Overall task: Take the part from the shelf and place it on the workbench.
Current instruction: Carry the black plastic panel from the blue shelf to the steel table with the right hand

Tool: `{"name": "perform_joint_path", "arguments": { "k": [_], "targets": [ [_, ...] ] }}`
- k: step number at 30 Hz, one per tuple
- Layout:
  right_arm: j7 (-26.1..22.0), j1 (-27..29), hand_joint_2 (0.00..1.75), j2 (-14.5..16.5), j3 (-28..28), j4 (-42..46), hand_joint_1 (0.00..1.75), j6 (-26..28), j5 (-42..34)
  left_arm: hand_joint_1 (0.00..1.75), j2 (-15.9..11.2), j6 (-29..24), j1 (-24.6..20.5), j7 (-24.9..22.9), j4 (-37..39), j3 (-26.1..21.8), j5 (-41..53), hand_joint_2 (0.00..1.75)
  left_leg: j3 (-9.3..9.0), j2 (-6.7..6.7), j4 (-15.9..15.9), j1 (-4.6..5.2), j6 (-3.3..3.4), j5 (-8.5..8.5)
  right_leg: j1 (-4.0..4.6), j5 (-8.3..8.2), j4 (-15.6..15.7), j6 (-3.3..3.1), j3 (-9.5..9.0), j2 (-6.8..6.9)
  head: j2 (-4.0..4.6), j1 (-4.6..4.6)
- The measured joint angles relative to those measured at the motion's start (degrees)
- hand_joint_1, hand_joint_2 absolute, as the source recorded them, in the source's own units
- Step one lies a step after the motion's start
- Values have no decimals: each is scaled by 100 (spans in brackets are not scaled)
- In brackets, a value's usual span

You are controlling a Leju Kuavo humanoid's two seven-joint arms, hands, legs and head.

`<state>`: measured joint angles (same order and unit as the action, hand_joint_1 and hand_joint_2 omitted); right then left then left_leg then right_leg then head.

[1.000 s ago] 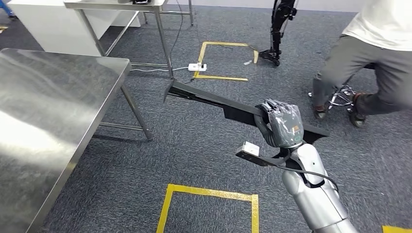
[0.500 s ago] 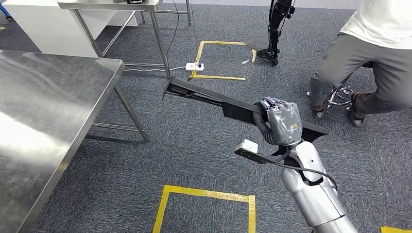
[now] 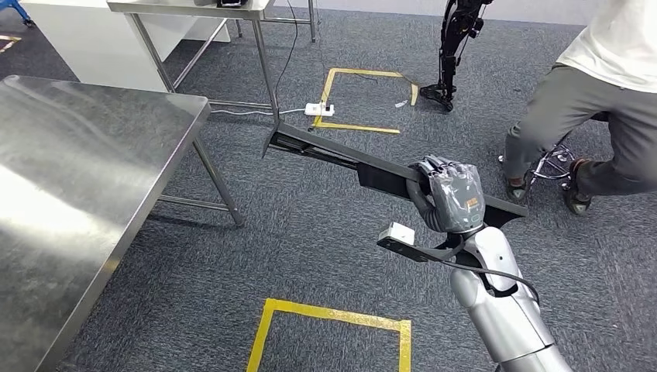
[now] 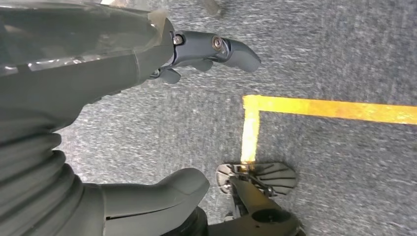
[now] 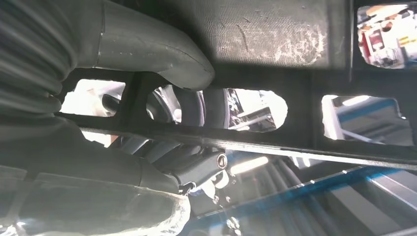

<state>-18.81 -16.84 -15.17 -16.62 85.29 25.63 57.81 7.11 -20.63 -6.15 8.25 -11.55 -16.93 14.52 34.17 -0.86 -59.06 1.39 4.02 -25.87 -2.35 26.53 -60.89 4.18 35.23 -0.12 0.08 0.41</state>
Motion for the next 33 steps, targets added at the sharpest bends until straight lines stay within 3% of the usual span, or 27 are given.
{"name": "perform_joint_path", "arguments": {
  "k": [2, 5, 8, 9, 10, 11, 14, 16, 20, 23, 25, 26, 28, 29, 31, 33],
  "targets": [
    [-32, 9, 175, 1, -1, -4, 168, 20, -45, 0, -4, -6, 1, 1, 2, 1, 4, 175, 64, -9, -102, 0, -30, -50, 22, 10, -1, -113, 6, -13, 0, 15],
    [-68, 2, 175, 1, -2, -4, 168, 30, -97, 0, -11, -8, 10, 2, 3, 1, 9, 175, 157, 8, -310, -51, -102, -204, 6, 4, 8, -180, -1, -10, 0, 39],
    [-75, -18, 175, 0, 1, -5, 168, 32, -120, 0, -1, -7, 8, 2, 4, 2, 10, 175, 634, 56, -1267, -131, -208, -665, 28, 8, 15, -226, -10, 2, -1, 58],
    [-75, -21, 175, 0, 1, -8, 168, 32, -124, 0, 3, -7, 14, 2, 5, 2, 10, 175, 791, 63, -1547, -149, -216, -745, 41, 11, 15, -230, -10, 4, -1, 58],
    [-75, -24, 175, 0, 0, -12, 168, 32, -125, 0, 7, -7, 18, 2, 7, 2, 10, 175, 868, 65, -1652, -157, -207, -722, 54, 14, 15, -234, -11, 4, -1, 58],
    [-75, -28, 175, 1, -1, -16, 168, 32, -125, 0, 9, -7, 19, 2, 7, 1, 10, 175, 842, 65, -1546, -155, -182, -599, 63, 15, 16, -235, -14, 2, -1, 58],
    [-77, -63, 175, 2, -1, -20, 168, 32, -125, 0, 3, -7, 6, 5, 8, 2, 10, 175, 351, 67, -489, -87, -52, -59, 70, 13, 41, -233, -39, -4, 0, 56],
    [-77, -82, 175, 1, -2, -27, 168, 32, -125, 0, -9, -8, -4, 9, 7, 3, 10, 175, 164, 73, -98, -20, -9, 37, 51, 6, 78, -223, -49, 1, -1, 57],
    [-77, -86, 175, 12, -5, -48, 168, 33, -125, 0, -17, -9, -2, 14, 6, 3, 8, 175, -16, 81, 211, 35, 89, 157, 55, 43, 27, -196, -25, 16, 1, 56],
    [-77, -94, 175, 15, -8, -68, 168, 34, -125, 0, -11, -8, -8, 15, 6, 1, 0, 175, -107, 82, 355, 26, 161, 231, 76, 435, -860, -287, 395, 11, 0, 46],
    [-76, -80, 175, 15, -14, -95, 168, 32, -129, 0, -4, -1, 0, 15, 7, 1, -4, 175, -99, 69, 338, 31, 160, 219, 71, 575, -1324, -260, 641, 11, 1, 41],
    [-75, -75, 175, 15, -17, -107, 168, 31, -136, 0, 2, 2, 7, 15, 8, 1, -6, 175, -95, 61, 320, 31, 150, 208, 68, 516, -1258, -210, 616, 12, 1, 40],
    [-74, -79, 175, 15, -19, -116, 168, 29, -162, 0, 16, 5, 19, 15, 8, 1, -9, 175, -83, 47, 232, 23, 104, 154, 51, 223, -569, -94, 274, 17, 1, 39],
    [-73, -84, 175, 17, -21, -116, 168, 28, -177, 0, 18, 5, 17, 15, 8, 1, -9, 175, -56, 40, 158, 34, 67, 108, 51, 101, -221, -73, 83, 19, 1, 38],
    [-71, -89, 175, 22, -26, -116, 168, 25, -194, 0, 14, 5, 13, 14, 8, 1, -8, 175, 9, 33, 23, 47, 10, 30, 67, 5, 104, -130, -95, 12, -1, 43],
    [-66, -84, 175, 26, -32, -116, 168, 23, -184, 0, 8, 4, 16, 13, 8, 1, -7, 175, 49, 33, -33, 39, -14, 5, 75, 0, 86, -212, -82, -1, -1, 53]
  ]
}}
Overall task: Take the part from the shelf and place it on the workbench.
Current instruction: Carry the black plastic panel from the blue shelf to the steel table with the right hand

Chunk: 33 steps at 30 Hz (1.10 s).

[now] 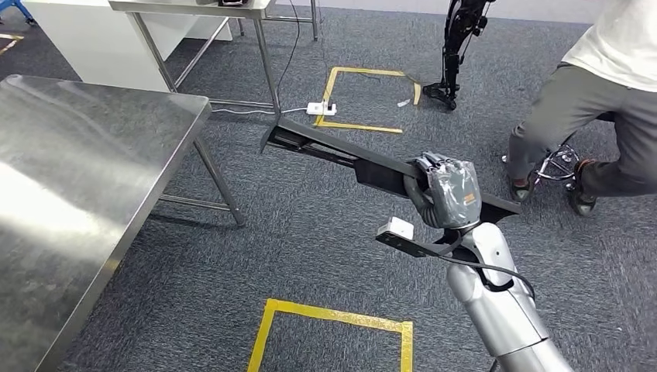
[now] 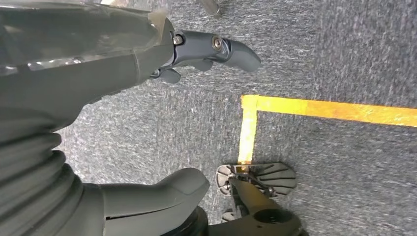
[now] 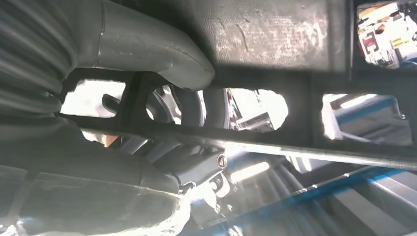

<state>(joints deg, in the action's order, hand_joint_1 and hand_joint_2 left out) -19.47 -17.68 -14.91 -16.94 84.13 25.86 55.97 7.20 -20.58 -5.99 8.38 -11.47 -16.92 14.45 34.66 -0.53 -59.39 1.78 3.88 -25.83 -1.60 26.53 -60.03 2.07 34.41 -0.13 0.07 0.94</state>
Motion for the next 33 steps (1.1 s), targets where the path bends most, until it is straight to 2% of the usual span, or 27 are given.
{"name": "perform_joint_path", "arguments": {
  "k": [2, 3, 6, 7, 8, 9, 11, 12, 13, 15, 17, 18, 19, 21, 22, 23, 24, 26, 28, 30, 32, 33],
  "targets": [
    [4, -1, 175, 3, -6, 1, 168, -1, 16, 0, -5, -1, 2, -1, 1, 0, 0, 175, 50, 6, -118, -29, -59, -90, -22, -8, 8, -38, -3, -1, 1, 9],
    [4, -6, 175, 4, -8, 2, 168, -1, 20, 0, -7, -1, 0, -1, 0, 0, 0, 175, 135, 9, -308, -55, -107, -213, -38, -11, 12, -55, -6, 1, 1, 17],
    [3, -14, 175, 5, -9, 2, 168, -1, 22, 0, -3, 1, 4, -1, 1, 1, 0, 175, 640, 27, -1337, -156, -225, -702, -19, -6, 13, -77, 2, 6, 1, 32],
    [1, -13, 175, 5, -10, 2, 168, -1, 22, 0, -2, 2, 9, -1, 2, 1, 0, 175, 768, 32, -1564, -179, -237, -750, -12, -5, 13, -77, 4, 7, 1, 32],
    [-1, -12, 175, 5, -10, 2, 168, 0, 22, 0, 1, 3, 11, -1, 3, 0, 1, 175, 794, 34, -1579, -192, -235, -683, -8, -5, 13, -77, 3, 5, 1, 32],
    [-3, -12, 175, 5, -10, 3, 168, 1, 22, 0, 2, 4, 11, -1, 3, 0, 3, 175, 709, 33, -1373, -197, -219, -519, -6, -4, 13, -76, -3, 1, 1, 32],
    [-4, -14, 175, 5, -9, 11, 168, 5, 19, 0, 0, 3, 3, 1, 2, 0, 10, 175, 327, 31, -576, -182, -159, -123, -9, -4, 24, -75, -20, -7, 1, 29],
    [-4, -16, 175, 5, -8, 18, 168, 8, 14, 0, -3, 3, -2, 2, 2, 1, 14, 175, 173, 32, -252, -161, -128, -10, -11, -7, 40, -69, -25, -9, 1, 28],
    [-4, -16, 175, 4, -7, 23, 168, 10, 11, 0, -8, 2, -5, 3, 2, 1, 16, 175, 80, 33, -54, -135, -104, 36, -17, -12, 57, -61, -27, -8, 1, 28],
    [-4, -13, 175, 5, -8, 29, 168, 13, 8, 0, -16, 1, -4, 5, 2, 2, 19, 175, 47, 35, 36, -78, -56, 35, -30, -30, 104, -30, -40, -4, 2, 29],
    [-5, -2, 175, 7, -7, 40, 168, 14, 9, 0, -20, 0, -4, 6, 2, 1, 23, 175, -53, 40, 198, -75, 18, 110, -19, -5, 60, -12, -22, 5, 2, 23],
    [-7, -4, 175, 5, -5, 45, 168, 16, 9, 0, -21, -1, -7, 7, 2, 0, 24, 175, -110, 44, 288, -77, 64, 158, -4, 70, -82, -29, 43, 8, 1, 20],
    [-8, -1, 175, 2, -3, 48, 168, 17, 8, 0, -19, 0, -10, 7, 2, 0, 26, 175, -154, 48, 356, -84, 95, 195, 7, 198, -353, -67, 174, 11, 1, 15],
    [-21, 12, 175, -5, -2, 48, 168, 27, -2, 0, -16, 3, -14, 8, 2, 0, 27, 175, -164, 46, 374, -67, 133, 209, 12, 499, -1103, -125, 546, 11, 1, 8],
    [-33, 28, 175, -8, -2, 45, 168, 35, -16, 0, -14, 5, -10, 8, 2, 0, 31, 175, -162, 42, 372, -64, 135, 206, 13, 579, -1384, -116, 696, 11, 1, 4],
    [-50, 40, 175, -9, -2, 41, 168, 47, -33, 0, -10, 6, -6, 7, 3, 0, 34, 175, -159, 37, 366, -63, 133, 202, 12, 574, -1475, -83, 754, 12, 1, 3],
    [-65, 46, 175, -9, -1, 37, 168, 59, -52, 0, -6, 6, -2, 7, 3, 0, 37, 175, -158, 32, 354, -63, 125, 196, 11, 480, -1331, -32, 693, 13, 1, 2],
    [-89, 34, 175, -9, 2, 30, 168, 74, -95, 0, 3, 6, 0, 6, 4, 0, 40, 175, -141, 23, 277, -58, 82, 151, -4, 168, -547, 61, 311, 19, 2, -4],
    [-111, 16, 175, -6, 4, 23, 168, 83, -137, 0, 3, 6, -7, 6, 4, 0, 42, 175, -83, 17, 144, -35, 30, 67, -17, -28, 35, 55, 7, 15, 1, -2],
    [-133, 7, 175, -4, 5, 17, 168, 91, -168, 0, -1, 6, -8, 7, 4, 0, 42, 175, -37, 16, 71, -19, 67, 29, -10, -60, 115, 10, -44, 5, 1, 4],
    [-157, 2, 175, -4, 5, 15, 168, 95, -197, 0, -2, 6, -7, 7, 4, 0, 42, 175, -40, 17, 79, -19, 129, 39, 0, -64, 116, 5, -44, 3, 1, 4],
    [-167, 0, 175, -3, 4, 15, 168, 96, -207, 0, -1, 6, -7, 7, 4, 0, 42, 175, -48, 17, 89, -18, 134, 40, 2, -64, 116, 3, -46, 3, 1, 4]
  ]
}}
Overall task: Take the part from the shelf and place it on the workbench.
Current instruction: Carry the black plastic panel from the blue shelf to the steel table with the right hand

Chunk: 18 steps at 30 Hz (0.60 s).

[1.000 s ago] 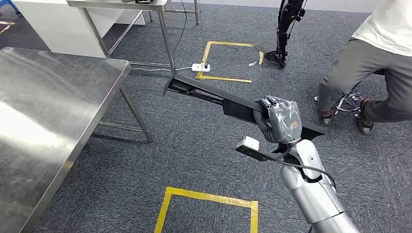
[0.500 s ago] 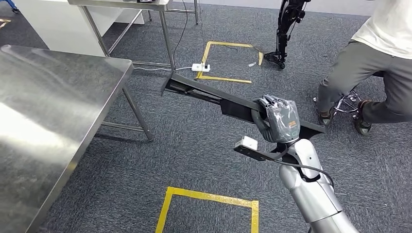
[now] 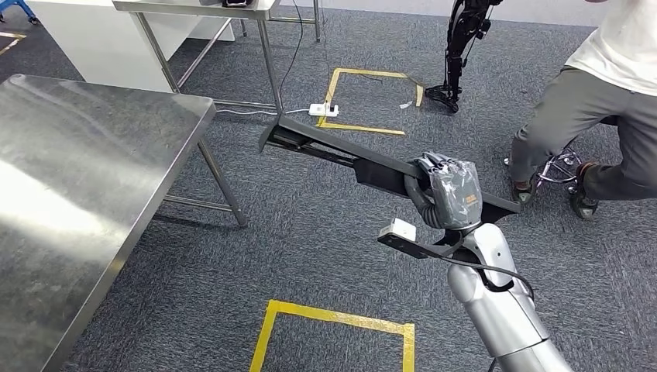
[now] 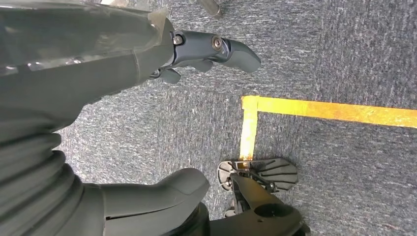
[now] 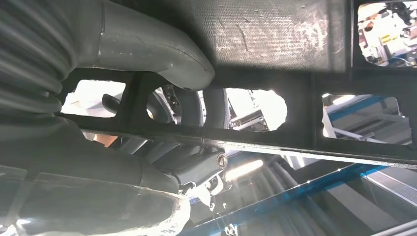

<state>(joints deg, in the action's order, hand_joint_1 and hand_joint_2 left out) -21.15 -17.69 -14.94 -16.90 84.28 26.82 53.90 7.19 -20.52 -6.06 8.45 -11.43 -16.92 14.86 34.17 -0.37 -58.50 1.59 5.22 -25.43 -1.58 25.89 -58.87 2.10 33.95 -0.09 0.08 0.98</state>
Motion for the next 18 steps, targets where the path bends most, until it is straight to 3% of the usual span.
{"name": "perform_joint_path", "arguments": {
  "k": [9, 15, 18],
  "targets": [
    [68, -27, 175, 10, -15, -4, 168, 0, 81, 0, 1, -1, 2, 10, 0, 0, -2, 175, -29, -1, 47, 0, -23, 15, 9, 3, -1, -4, 0, 0, 1, 0],
    [130, -26, 175, 14, -15, -4, 168, 0, 105, 0, 6, 0, 2, 17, 0, 0, -1, 175, -29, 0, 55, 1, -139, 15, 11, 5, 0, -8, 1, 2, 0, 0],
    [179, -24, 175, 19, -15, -4, 168, -6, 133, 0, 7, 0, 2, 17, 0, 0, 0, 175, -29, 1, 56, 6, -165, 15, 10, 5, 5, -9, 0, 3, -1, 0]
  ]
}}
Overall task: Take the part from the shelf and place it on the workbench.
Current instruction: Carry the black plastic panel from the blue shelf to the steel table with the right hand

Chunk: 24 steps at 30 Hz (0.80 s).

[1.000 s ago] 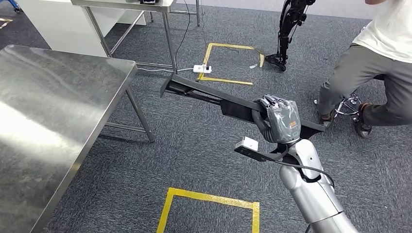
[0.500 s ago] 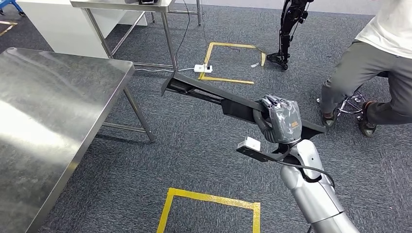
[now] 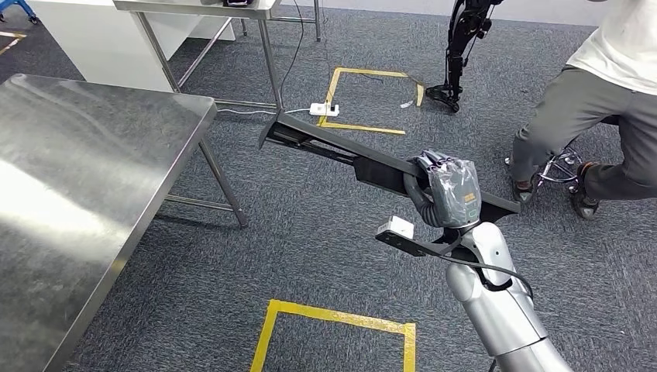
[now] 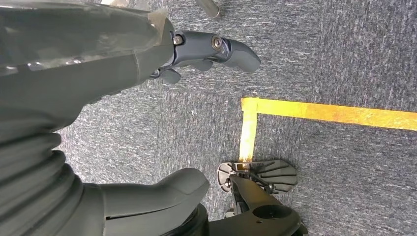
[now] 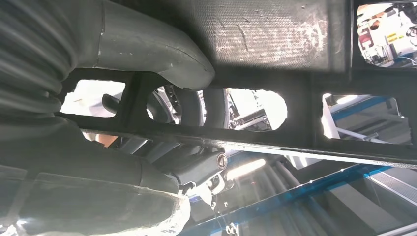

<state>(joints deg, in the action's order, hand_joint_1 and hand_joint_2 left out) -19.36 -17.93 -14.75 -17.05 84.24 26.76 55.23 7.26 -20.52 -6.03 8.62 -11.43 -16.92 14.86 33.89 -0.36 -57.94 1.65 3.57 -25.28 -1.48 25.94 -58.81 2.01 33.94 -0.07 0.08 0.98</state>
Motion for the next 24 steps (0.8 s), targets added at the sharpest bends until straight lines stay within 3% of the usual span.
{"name": "perform_joint_path", "arguments": {
  "k": [24],
  "targets": [
    [52, 75, 175, 8, 6, 107, 168, -41, 182, 0, 2, 15, 0, 2, 0, -2, 18, 175, 1, -9, 2, 44, 8, -2, 0, -13, 72, -9, -24, 0, 1, 0]
  ]
}}
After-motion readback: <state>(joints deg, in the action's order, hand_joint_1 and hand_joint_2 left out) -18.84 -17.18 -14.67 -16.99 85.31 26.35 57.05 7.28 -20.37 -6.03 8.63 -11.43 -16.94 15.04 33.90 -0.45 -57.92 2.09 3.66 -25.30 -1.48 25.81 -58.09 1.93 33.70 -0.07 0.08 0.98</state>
